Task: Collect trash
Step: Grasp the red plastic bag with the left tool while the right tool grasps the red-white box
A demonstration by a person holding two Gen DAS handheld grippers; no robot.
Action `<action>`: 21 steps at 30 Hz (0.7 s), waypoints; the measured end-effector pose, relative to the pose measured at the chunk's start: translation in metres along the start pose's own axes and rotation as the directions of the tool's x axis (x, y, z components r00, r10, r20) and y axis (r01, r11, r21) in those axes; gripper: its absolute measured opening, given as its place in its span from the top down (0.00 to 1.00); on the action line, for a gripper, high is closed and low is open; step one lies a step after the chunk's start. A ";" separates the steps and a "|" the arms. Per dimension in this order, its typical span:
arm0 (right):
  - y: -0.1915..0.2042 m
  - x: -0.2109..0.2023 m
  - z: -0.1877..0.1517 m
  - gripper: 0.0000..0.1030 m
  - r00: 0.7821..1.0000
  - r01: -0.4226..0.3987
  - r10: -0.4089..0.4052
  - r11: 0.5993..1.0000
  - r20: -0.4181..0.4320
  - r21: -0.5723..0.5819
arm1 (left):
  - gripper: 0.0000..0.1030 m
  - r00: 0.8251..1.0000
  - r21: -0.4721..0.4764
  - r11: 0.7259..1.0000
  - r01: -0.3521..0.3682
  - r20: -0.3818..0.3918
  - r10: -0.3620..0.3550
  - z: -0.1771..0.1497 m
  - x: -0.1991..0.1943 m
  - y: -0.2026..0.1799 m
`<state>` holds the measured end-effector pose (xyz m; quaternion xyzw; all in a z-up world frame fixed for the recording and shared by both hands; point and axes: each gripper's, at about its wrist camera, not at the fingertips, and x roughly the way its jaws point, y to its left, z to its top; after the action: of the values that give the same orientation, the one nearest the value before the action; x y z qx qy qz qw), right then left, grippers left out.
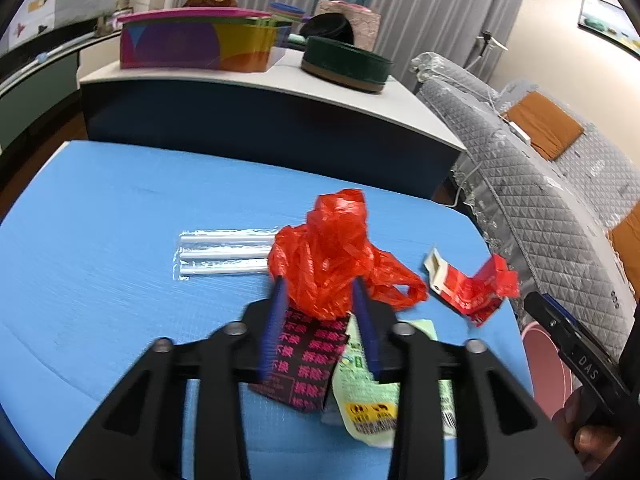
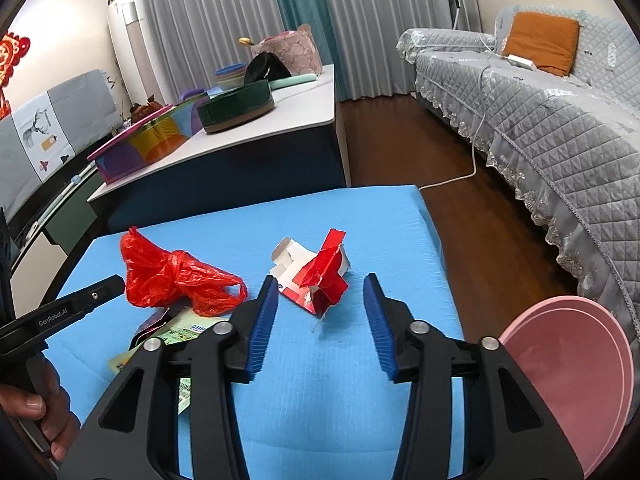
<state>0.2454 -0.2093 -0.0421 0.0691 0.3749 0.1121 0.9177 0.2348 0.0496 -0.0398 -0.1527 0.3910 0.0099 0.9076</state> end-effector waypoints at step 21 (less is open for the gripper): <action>-0.001 0.046 0.003 0.67 0.996 0.009 -0.010 1.000 -0.088 -0.011 | 0.66 0.997 -0.032 0.999 0.032 -0.073 -0.034 0.001 0.031 -0.002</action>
<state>0.2798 -0.1985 -0.0710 0.0573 0.4147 0.1126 0.9012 0.2575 0.0448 -0.0602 -0.1732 0.4214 -0.0048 0.8902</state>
